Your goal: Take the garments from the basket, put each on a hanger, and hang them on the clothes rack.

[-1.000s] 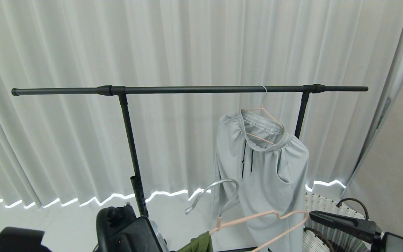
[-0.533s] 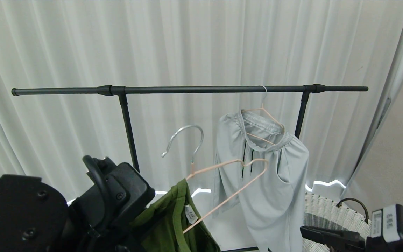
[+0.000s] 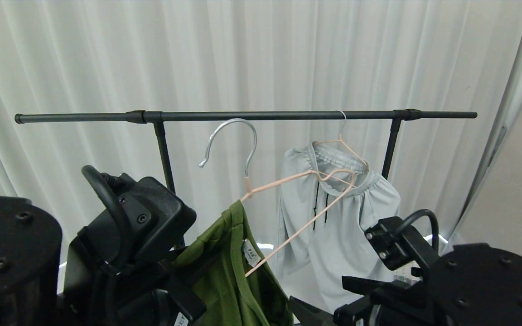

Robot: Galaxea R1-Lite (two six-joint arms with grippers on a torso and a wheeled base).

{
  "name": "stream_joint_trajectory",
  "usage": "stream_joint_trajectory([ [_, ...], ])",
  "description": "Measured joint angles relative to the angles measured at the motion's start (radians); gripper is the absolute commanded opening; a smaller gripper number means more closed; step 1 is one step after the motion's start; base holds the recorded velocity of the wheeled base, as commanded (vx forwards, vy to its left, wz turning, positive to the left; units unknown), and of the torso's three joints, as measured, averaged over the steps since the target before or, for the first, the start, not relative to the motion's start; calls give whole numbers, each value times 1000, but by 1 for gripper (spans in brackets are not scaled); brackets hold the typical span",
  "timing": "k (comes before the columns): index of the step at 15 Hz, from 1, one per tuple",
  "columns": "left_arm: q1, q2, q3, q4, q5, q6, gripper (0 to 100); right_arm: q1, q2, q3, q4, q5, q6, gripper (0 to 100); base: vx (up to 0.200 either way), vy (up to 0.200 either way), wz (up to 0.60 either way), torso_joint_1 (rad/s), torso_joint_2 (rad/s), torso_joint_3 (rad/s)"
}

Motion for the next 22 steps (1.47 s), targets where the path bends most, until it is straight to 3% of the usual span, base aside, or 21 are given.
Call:
stream_joint_trajectory([
  [11, 0, 6, -35, -18, -1, 0, 0, -58, 199, -2, 0, -6, 19, 100, 0, 0, 0, 0, 0, 0],
  [12, 0, 6, -36, -18, -1, 0, 0, -58, 201, 10, 0, -7, 18, 0, 0, 0, 0, 0, 0, 0],
  [18, 0, 5, -26, -33, -1, 0, 0, -76, 180, 87, -2, -19, 16, 0, 0, 0, 0, 0, 0, 0],
  [22, 1, -8, 24, -32, 16, 4, 0, -220, 121, 153, -1, -32, -52, 0, 0, 0, 0, 0, 0, 0],
])
